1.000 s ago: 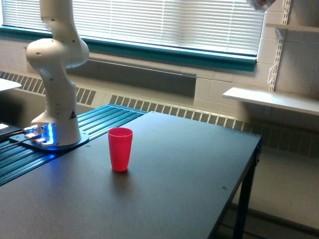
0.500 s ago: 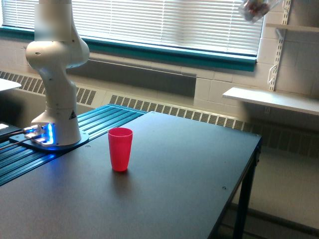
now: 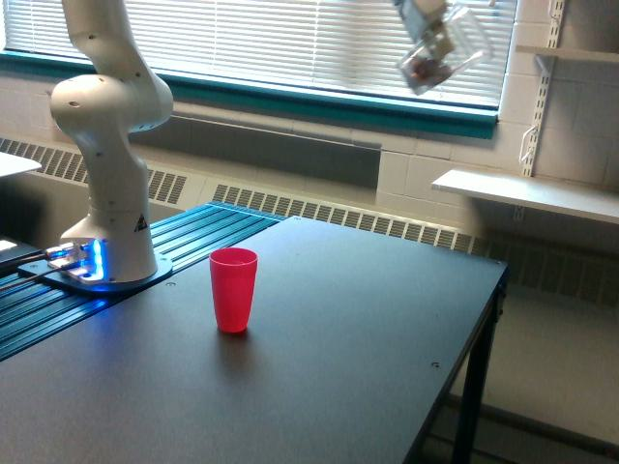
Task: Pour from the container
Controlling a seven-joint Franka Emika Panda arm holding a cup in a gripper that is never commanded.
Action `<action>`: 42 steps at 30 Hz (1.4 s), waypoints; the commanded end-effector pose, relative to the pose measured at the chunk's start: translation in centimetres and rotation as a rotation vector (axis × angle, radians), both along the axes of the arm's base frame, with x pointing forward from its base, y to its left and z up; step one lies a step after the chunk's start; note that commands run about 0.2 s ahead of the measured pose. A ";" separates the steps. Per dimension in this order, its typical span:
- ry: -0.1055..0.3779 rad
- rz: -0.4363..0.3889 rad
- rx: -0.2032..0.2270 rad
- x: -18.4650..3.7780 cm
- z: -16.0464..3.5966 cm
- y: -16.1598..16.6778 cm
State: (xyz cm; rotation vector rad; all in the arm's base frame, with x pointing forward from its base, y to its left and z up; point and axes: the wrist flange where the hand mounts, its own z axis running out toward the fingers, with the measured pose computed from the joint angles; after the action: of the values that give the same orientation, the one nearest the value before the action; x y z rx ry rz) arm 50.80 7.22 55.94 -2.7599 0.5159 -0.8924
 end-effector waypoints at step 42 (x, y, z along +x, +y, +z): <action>0.382 -0.073 -0.212 -15.0 -10.0 -3.1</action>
State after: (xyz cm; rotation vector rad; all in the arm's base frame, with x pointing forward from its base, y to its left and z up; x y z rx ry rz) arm 36.52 5.11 46.79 -3.1093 0.6036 -0.5026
